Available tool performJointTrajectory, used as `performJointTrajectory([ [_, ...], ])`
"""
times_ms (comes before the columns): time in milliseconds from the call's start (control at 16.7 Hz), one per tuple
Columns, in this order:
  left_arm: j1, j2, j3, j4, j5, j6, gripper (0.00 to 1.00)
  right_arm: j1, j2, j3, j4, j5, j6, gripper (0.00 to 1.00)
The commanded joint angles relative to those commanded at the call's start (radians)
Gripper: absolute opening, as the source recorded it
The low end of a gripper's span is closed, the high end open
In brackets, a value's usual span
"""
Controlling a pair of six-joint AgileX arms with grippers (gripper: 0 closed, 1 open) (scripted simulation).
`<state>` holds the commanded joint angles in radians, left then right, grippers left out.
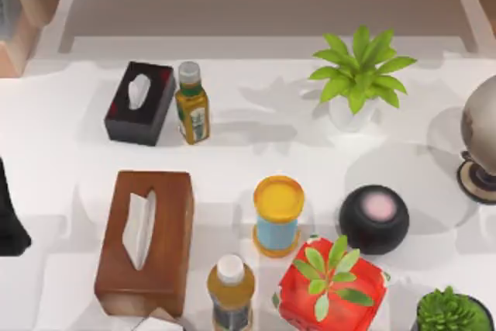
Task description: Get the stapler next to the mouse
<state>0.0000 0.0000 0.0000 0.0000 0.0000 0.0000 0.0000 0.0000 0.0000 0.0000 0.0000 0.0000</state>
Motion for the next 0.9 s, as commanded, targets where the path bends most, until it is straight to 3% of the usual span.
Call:
performJointTrajectory([
  [240, 0.012, 0.035, 0.031, -0.032, -0.001, -0.017, 1.00, 0.000, 0.000, 0.000, 0.000, 0.000, 0.000, 1.00],
  [420, 0.044, 0.165, 0.129, -0.152, -0.001, -0.064, 1.00, 0.000, 0.000, 0.000, 0.000, 0.000, 0.000, 1.00],
  [900, 0.133, 0.829, 0.409, -0.627, -0.002, -0.194, 1.00, 0.000, 0.000, 0.000, 0.000, 0.000, 0.000, 1.00],
])
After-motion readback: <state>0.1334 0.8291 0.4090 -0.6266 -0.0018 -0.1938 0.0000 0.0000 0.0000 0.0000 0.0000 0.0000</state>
